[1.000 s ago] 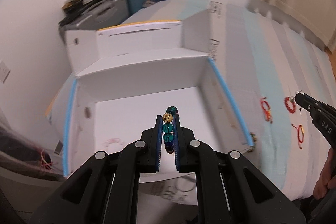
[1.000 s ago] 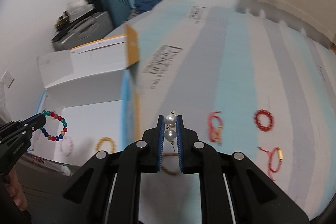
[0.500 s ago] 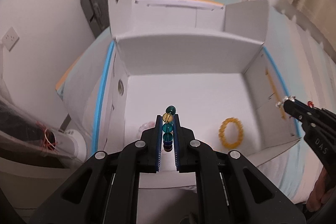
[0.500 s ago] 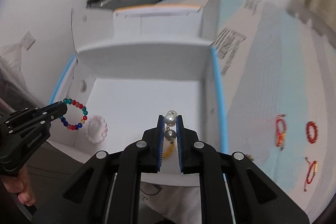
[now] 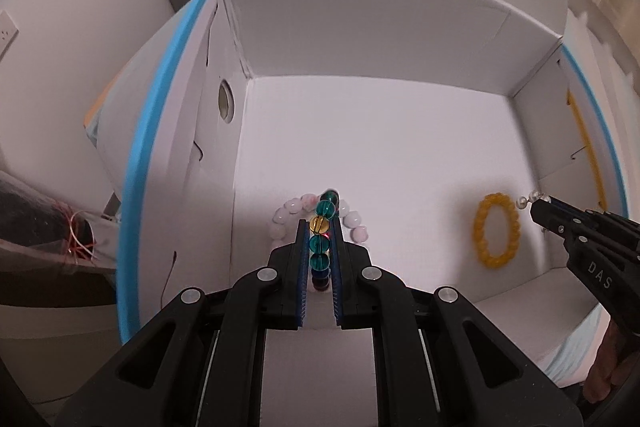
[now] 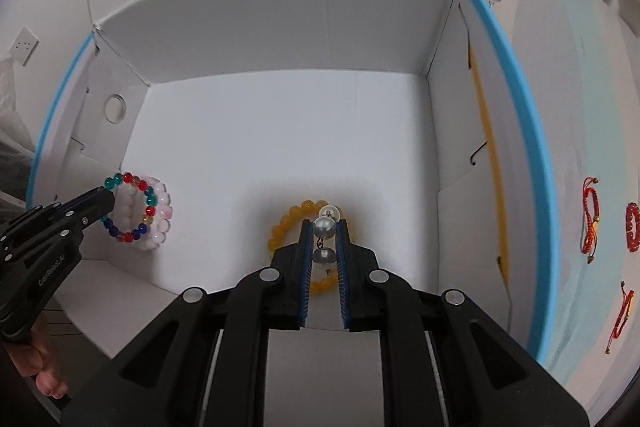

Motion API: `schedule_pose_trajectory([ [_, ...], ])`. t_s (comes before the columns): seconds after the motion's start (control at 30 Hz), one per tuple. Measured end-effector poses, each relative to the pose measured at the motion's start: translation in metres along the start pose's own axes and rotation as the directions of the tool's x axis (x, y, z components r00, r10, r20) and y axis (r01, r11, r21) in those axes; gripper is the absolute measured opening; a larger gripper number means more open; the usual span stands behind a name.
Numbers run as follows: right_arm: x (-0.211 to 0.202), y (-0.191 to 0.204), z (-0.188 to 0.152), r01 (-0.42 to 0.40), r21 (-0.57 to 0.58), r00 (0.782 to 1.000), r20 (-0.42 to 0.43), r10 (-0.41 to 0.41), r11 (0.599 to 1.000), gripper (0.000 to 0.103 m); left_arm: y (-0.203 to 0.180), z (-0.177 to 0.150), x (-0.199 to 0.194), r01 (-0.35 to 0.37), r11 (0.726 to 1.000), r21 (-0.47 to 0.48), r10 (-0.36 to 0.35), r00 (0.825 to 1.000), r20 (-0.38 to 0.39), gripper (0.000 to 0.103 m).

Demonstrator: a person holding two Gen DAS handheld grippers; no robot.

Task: Organize jewelry
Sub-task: 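Carry the glass bracelet and pearl earrings with both tools into the box, then open both tools to release the glass bracelet and pearls in the box, then move both tools back over the bed toward the remaining bracelets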

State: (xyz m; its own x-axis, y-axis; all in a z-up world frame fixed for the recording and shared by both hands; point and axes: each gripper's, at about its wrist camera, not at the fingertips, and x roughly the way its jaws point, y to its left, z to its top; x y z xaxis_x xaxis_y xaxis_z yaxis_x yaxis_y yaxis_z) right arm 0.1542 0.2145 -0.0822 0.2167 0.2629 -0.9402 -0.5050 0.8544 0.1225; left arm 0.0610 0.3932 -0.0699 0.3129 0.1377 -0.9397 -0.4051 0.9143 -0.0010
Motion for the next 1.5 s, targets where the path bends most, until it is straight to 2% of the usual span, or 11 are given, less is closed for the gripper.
schedule_pose_trajectory([
  [0.27,0.016,0.006,0.001,-0.001,0.004,0.999,-0.033,0.001,1.000,0.011,0.003,-0.001,0.009,-0.012,1.000,0.002,0.012,1.000,-0.016,0.009],
  [0.63,0.011,0.007,0.004,-0.002,0.005,1.000,-0.027,0.002,1.000,0.013,0.000,-0.001,0.004,-0.024,1.000,0.004,0.024,1.000,-0.002,0.011],
  [0.73,0.003,0.006,0.003,-0.013,0.006,1.000,-0.013,0.013,1.000,0.024,0.000,-0.001,-0.002,-0.029,1.000,0.003,0.029,1.000,0.009,0.012],
  [0.77,-0.001,0.006,0.002,-0.017,0.005,1.000,-0.001,0.017,1.000,0.034,-0.001,-0.002,-0.005,-0.036,0.999,0.004,0.036,0.999,0.010,0.013],
  [0.8,-0.006,0.006,0.001,-0.023,0.002,1.000,0.017,0.023,1.000,0.047,-0.003,-0.002,-0.008,-0.045,0.999,0.006,0.045,0.999,0.017,0.020],
  [0.87,-0.016,0.007,-0.002,-0.020,-0.006,0.998,0.052,0.020,1.000,0.061,-0.006,-0.002,-0.019,-0.047,0.999,0.006,0.047,0.998,0.049,0.033],
  [0.97,-0.034,0.005,-0.005,-0.029,-0.010,0.995,0.092,0.030,1.000,0.069,-0.014,0.000,-0.033,-0.055,0.998,0.011,0.054,0.995,0.089,0.046],
  [1.0,-0.041,0.002,-0.006,-0.019,-0.009,0.994,0.109,0.020,1.000,0.075,-0.018,0.000,-0.038,-0.053,0.999,0.014,0.051,0.994,0.101,0.051],
  [1.2,-0.078,-0.015,-0.014,0.003,0.013,0.981,0.195,-0.006,1.000,0.087,-0.046,0.001,-0.068,-0.047,0.998,0.032,0.041,0.984,0.171,0.077],
  [1.37,-0.109,-0.053,-0.027,0.030,0.052,0.967,0.252,-0.043,0.998,0.095,-0.079,-0.003,-0.088,-0.010,0.998,0.064,-0.004,0.976,0.216,0.088],
  [1.5,-0.122,-0.091,-0.039,0.055,0.101,0.962,0.261,-0.079,0.993,0.095,-0.111,-0.007,-0.099,0.012,0.994,0.107,-0.038,0.971,0.237,0.093],
])
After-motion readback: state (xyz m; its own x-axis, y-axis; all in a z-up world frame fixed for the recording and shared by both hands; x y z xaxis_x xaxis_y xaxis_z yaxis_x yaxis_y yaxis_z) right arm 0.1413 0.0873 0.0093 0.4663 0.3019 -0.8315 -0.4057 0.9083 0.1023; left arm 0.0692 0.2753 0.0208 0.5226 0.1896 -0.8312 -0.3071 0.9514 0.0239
